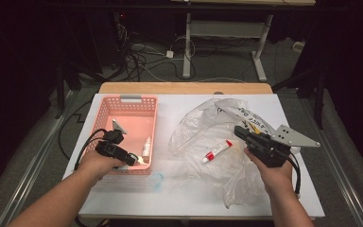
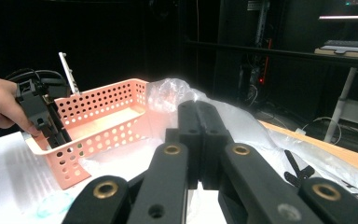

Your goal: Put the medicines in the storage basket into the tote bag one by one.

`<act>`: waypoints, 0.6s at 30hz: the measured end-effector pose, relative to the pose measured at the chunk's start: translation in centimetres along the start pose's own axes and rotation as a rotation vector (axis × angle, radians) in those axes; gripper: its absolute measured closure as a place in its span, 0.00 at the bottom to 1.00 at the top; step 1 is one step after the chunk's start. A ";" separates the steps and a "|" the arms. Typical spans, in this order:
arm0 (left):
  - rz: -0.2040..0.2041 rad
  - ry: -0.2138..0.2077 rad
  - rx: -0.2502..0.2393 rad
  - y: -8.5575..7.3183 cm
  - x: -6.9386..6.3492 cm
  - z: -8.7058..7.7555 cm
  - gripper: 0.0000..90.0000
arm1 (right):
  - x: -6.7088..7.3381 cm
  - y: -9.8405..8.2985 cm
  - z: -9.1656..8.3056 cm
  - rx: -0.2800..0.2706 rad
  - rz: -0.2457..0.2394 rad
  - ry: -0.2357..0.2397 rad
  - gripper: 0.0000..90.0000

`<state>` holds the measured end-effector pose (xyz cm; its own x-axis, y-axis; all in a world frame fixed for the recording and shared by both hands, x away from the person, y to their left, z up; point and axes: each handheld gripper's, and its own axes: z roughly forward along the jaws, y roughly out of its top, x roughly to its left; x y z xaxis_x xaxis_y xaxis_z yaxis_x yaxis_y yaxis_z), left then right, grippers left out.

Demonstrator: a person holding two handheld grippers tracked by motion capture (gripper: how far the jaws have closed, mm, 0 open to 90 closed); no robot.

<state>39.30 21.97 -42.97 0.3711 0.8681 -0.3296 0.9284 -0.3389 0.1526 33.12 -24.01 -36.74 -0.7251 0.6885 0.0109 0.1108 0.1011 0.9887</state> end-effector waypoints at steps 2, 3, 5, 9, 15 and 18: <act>0.014 0.026 -0.027 -0.2 -0.3 -0.1 0.60 | 0.0 0.0 0.0 0.000 0.002 -0.001 1.00; 0.018 0.034 -0.036 -0.3 -0.3 -0.2 0.60 | 0.0 0.0 0.0 0.000 0.001 -0.002 1.00; 0.026 0.045 -0.059 -0.4 -0.5 -0.3 0.60 | 0.0 0.0 0.0 0.000 -0.001 -0.003 1.00; 0.027 0.039 -0.063 -0.5 -0.4 -0.3 0.60 | 0.0 0.0 0.0 0.000 0.003 -0.004 1.00; 0.007 -0.006 -0.017 -0.1 0.0 -0.2 0.60 | 0.0 0.0 0.1 0.006 -0.007 0.002 1.00; 0.020 0.008 0.003 0.2 -0.1 -0.1 0.59 | 0.0 0.0 0.1 0.005 -0.007 0.002 1.00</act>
<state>39.43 21.90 -42.83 0.3891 0.8643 -0.3187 0.9209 -0.3569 0.1565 33.16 -23.96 -36.78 -0.7273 0.6863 0.0046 0.1095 0.1095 0.9879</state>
